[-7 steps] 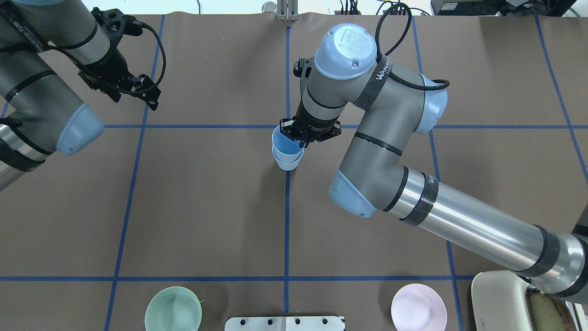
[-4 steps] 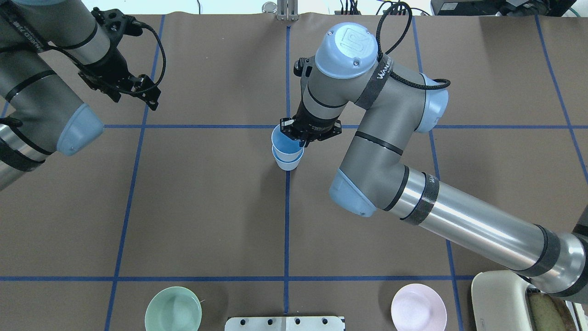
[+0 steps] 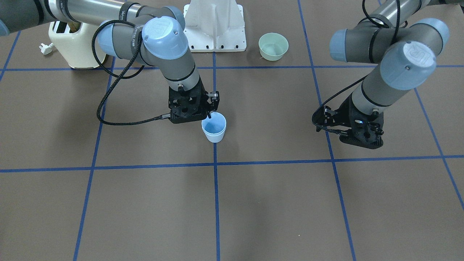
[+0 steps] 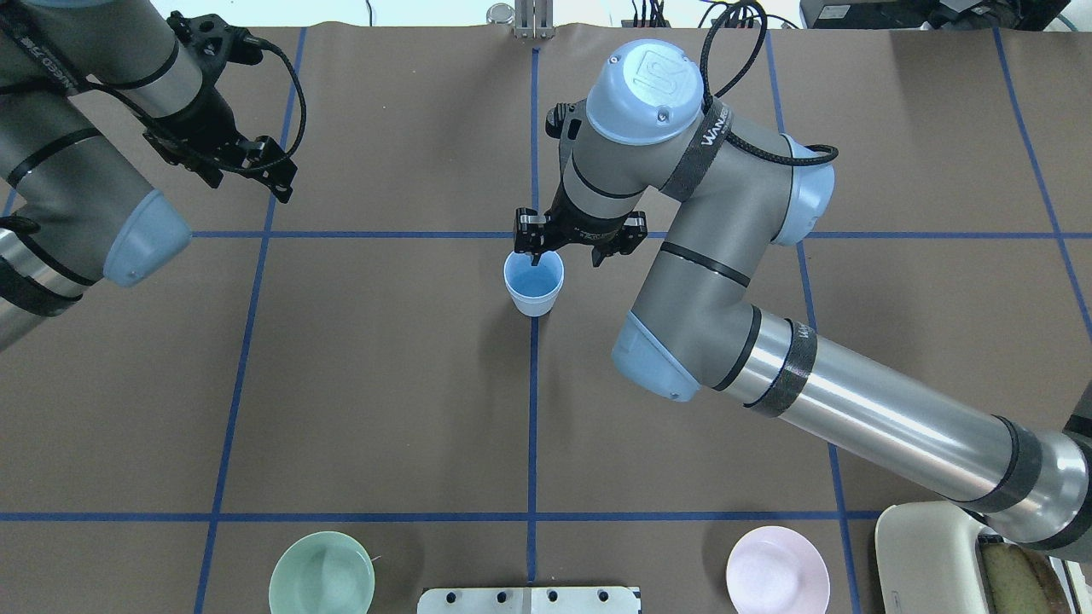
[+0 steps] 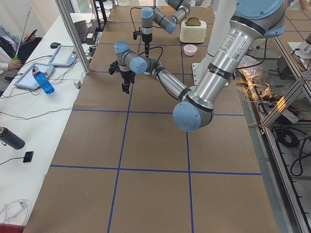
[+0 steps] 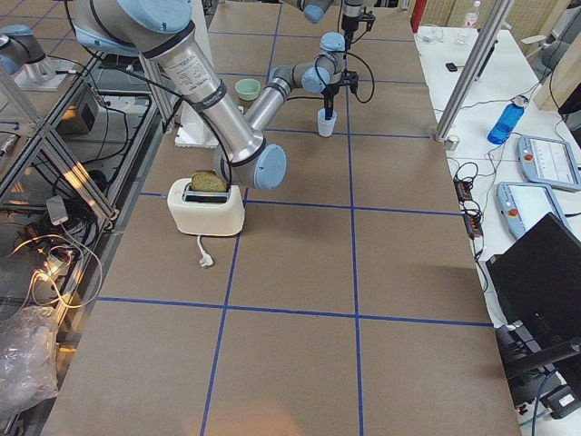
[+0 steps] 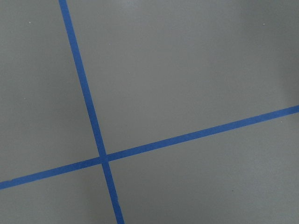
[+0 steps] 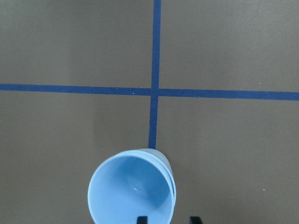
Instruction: Stack blue cups with both arms
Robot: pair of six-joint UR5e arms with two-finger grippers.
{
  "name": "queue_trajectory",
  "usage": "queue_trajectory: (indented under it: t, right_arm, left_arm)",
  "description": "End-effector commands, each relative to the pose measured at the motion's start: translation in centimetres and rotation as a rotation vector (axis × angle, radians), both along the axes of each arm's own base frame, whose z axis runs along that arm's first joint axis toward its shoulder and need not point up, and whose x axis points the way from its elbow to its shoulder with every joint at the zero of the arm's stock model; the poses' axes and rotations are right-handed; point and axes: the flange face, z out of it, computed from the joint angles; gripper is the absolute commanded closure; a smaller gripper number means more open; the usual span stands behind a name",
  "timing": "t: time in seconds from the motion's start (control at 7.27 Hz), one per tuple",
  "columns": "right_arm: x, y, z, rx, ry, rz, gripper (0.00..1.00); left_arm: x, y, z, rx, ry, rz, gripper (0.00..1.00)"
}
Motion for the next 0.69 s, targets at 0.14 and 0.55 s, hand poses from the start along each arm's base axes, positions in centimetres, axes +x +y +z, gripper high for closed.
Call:
queue_trajectory:
  t: [0.14,0.55]
  right_arm:
    - [5.6,-2.7,2.0,0.048,0.004,0.028,0.00]
    - [12.3,-4.3,6.3,0.097,0.023,0.026,0.00]
  left_arm:
    - [-4.7,-2.9,1.7,0.031,0.012,0.026,0.01]
    - [-12.3,-6.2,5.0,0.084,-0.050,0.071,0.00]
